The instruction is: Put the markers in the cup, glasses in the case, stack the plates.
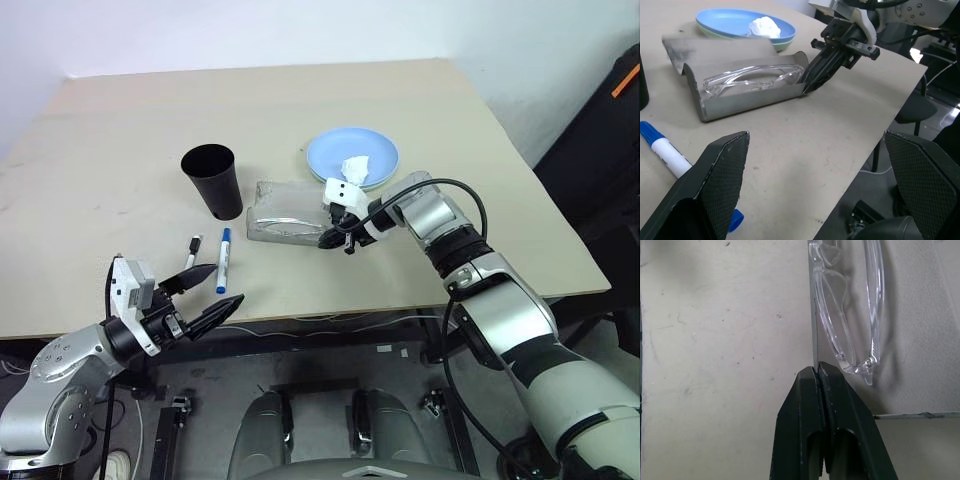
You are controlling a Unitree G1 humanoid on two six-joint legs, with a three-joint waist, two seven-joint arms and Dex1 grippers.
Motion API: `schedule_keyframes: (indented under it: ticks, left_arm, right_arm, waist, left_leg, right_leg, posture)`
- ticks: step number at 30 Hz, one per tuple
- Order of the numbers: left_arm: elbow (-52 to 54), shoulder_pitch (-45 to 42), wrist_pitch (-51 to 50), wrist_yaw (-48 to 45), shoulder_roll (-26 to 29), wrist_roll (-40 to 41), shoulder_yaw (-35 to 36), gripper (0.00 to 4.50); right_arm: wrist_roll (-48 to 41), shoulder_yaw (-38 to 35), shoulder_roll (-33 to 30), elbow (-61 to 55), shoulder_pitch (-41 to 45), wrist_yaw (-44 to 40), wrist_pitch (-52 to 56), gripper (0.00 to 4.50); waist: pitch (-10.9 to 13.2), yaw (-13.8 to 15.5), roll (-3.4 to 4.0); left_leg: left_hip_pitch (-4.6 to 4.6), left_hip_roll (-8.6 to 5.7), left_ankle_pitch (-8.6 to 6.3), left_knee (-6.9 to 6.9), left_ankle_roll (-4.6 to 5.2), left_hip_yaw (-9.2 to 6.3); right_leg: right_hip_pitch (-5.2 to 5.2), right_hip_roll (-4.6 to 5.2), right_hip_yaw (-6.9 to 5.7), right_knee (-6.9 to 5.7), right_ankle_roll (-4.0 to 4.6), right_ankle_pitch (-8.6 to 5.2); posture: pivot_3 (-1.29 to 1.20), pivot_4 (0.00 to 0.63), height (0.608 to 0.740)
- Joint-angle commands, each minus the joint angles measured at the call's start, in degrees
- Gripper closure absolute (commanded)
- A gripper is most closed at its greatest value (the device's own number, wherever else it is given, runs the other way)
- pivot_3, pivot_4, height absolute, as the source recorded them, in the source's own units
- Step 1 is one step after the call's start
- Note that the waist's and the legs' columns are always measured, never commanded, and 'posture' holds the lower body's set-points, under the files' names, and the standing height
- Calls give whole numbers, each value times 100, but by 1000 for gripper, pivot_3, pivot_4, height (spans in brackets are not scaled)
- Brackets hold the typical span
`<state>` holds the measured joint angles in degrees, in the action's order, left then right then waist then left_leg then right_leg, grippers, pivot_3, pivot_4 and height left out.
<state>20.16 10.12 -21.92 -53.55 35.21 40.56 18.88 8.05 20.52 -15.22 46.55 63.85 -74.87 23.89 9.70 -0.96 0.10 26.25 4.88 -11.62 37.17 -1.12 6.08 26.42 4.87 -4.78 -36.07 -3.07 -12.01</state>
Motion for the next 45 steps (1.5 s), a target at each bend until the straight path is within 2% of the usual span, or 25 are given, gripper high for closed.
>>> schedule_keyframes:
  ticks: [1, 13, 22, 30, 33, 43, 45]
  left_arm:
    - [141, -5, 74, -7, -21, 86, 63, 0]
    - [160, 52, 94, 8, -71, 69, 60, 0]
    - [89, 71, 141, -56, -109, 57, 58, 0]
    - [20, -11, 141, -102, -102, 35, 29, 0]
    - [59, 2, 125, -81, -111, 47, 27, 0]
    - [103, -19, 92, -30, -123, 51, -17, 0]
    - [83, -45, 89, -36, -125, 45, -27, 0]
  right_arm:
    - [-224, -17, -140, -184, 135, -571, 275, 4487]
    - [-738, 76, -750, -1054, 136, -1730, 1222, 4487]
    - [-1725, 991, -1612, -2719, -559, -1763, 2055, 4487]
    - [-1719, 1263, -1652, -2758, -659, -1743, 2105, 4487]
    - [-1633, 1262, -1599, -2620, -656, -1667, 2056, 3878]
    - [-1602, 998, -1482, -2264, -457, -1547, 1905, 655]
    - [-1635, 929, -1481, -2234, -419, -1531, 1916, 655]
  waist:
    - [0, 2, 0]
    - [2, -2, 2]
    - [3, 15, 1]
    - [3, 15, 1]
    - [3, 16, 1]
    - [1, -3, -2]
    - [1, 11, -1]
  left_leg:
    - [1, 0, 0, 0, 0, 0]
    - [12, 0, 1, -1, 1, -2]
    - [16, -1, 0, -1, 0, -2]
    - [14, 0, -1, -3, -1, -8]
    - [14, 0, -1, -2, -1, -6]
    - [-1, 3, -1, -2, -2, -17]
    - [-1, 3, -2, -3, -2, -22]
  right_leg:
    - [0, 0, 0, 2, 0, 0]
    - [11, -4, 1, 5, -2, -1]
    - [12, 2, 1, 14, -1, -2]
    - [17, -4, 1, 12, 1, -2]
    - [17, -4, 1, 14, 1, -2]
    - [21, -13, -1, 15, 15, 12]
    - [32, -13, -5, 16, 26, 20]
  posture:
    - [0, 150, 735]
    - [0, 150, 735]
    - [0, 150, 735]
    - [0, 150, 735]
    - [0, 150, 735]
    - [0, 150, 735]
    - [0, 150, 735]
